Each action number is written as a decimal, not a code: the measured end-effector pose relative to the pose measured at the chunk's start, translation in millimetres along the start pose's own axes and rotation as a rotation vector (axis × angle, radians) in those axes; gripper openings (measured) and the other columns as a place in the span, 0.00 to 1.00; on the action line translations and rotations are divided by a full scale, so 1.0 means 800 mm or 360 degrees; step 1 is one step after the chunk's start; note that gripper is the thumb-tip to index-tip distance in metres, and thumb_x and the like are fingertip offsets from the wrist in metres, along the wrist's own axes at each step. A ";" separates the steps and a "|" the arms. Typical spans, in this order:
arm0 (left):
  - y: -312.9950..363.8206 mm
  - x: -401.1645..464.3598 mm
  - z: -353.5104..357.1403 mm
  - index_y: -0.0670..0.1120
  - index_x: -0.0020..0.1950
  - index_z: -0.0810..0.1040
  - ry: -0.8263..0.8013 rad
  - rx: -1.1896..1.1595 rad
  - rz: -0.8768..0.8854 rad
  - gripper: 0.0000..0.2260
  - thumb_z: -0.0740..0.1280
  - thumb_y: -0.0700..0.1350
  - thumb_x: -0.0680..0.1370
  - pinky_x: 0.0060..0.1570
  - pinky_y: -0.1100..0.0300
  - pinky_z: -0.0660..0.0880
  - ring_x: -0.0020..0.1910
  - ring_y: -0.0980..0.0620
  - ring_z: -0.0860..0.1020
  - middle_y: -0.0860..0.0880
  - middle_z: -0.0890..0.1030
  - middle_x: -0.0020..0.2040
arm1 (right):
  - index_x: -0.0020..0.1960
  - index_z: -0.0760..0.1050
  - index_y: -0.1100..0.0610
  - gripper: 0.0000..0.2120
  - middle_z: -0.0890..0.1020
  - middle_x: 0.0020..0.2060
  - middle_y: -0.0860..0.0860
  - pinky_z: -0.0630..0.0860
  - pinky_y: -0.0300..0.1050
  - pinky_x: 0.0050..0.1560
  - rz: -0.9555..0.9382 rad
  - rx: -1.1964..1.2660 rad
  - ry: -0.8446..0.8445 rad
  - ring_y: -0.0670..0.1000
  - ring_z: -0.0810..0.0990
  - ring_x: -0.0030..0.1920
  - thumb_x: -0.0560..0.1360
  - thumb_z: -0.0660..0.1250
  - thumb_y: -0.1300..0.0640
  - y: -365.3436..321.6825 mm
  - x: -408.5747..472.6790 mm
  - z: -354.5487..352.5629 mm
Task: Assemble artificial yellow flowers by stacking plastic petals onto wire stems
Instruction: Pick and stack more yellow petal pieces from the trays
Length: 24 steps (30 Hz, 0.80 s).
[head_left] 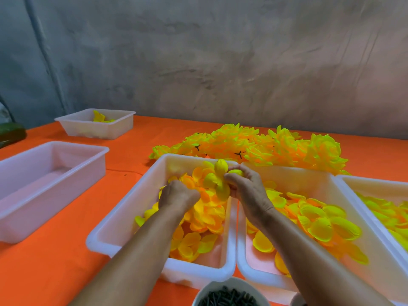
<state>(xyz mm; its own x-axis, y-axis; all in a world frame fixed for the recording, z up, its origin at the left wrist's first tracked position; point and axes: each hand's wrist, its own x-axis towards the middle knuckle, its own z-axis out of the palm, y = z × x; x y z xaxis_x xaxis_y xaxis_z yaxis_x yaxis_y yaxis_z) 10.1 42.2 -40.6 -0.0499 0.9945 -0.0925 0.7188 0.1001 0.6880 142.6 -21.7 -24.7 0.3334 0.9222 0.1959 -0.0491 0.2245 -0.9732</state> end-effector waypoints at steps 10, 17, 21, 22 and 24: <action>0.024 -0.038 -0.016 0.38 0.46 0.81 -0.0363 -0.1160 0.0728 0.19 0.68 0.55 0.73 0.40 0.56 0.76 0.38 0.48 0.76 0.40 0.79 0.37 | 0.49 0.78 0.65 0.07 0.80 0.41 0.64 0.79 0.53 0.44 -0.0085 -0.0005 -0.0097 0.57 0.80 0.38 0.71 0.70 0.66 0.000 -0.002 -0.001; 0.019 -0.024 -0.011 0.46 0.43 0.82 -0.0175 -0.1411 0.0682 0.03 0.71 0.39 0.74 0.34 0.59 0.74 0.34 0.50 0.76 0.44 0.80 0.35 | 0.50 0.79 0.66 0.07 0.83 0.40 0.59 0.80 0.45 0.44 0.0003 0.0087 -0.0226 0.52 0.82 0.39 0.73 0.68 0.64 0.000 0.002 -0.007; 0.019 -0.023 -0.009 0.49 0.42 0.82 -0.0137 -0.1347 0.0694 0.04 0.71 0.40 0.74 0.28 0.66 0.72 0.31 0.54 0.75 0.48 0.80 0.33 | 0.48 0.80 0.65 0.06 0.83 0.38 0.56 0.79 0.39 0.43 -0.0026 0.0108 -0.0196 0.48 0.82 0.38 0.73 0.68 0.64 0.004 0.004 -0.008; 0.019 -0.022 -0.008 0.49 0.42 0.81 -0.0136 -0.1329 0.0693 0.04 0.71 0.40 0.74 0.28 0.67 0.71 0.31 0.53 0.74 0.48 0.79 0.33 | 0.47 0.80 0.65 0.05 0.82 0.38 0.56 0.79 0.39 0.43 -0.0031 0.0104 -0.0182 0.48 0.81 0.38 0.73 0.68 0.64 0.005 0.005 -0.009; 0.019 -0.022 -0.007 0.48 0.40 0.81 -0.0150 -0.1284 0.0701 0.04 0.71 0.40 0.73 0.30 0.64 0.72 0.32 0.52 0.74 0.46 0.79 0.33 | 0.46 0.79 0.69 0.06 0.81 0.38 0.58 0.78 0.39 0.43 -0.0052 0.0081 -0.0157 0.50 0.80 0.38 0.72 0.69 0.65 0.007 0.006 -0.008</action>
<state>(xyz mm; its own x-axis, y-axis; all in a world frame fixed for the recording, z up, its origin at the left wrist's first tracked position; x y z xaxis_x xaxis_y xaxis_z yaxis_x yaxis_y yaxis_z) 17.7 26.6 -24.7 0.1955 0.9448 0.2629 -0.0431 -0.2596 0.9648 149.8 -18.3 -29.8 0.2413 0.9401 0.2407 -0.0883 0.2683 -0.9593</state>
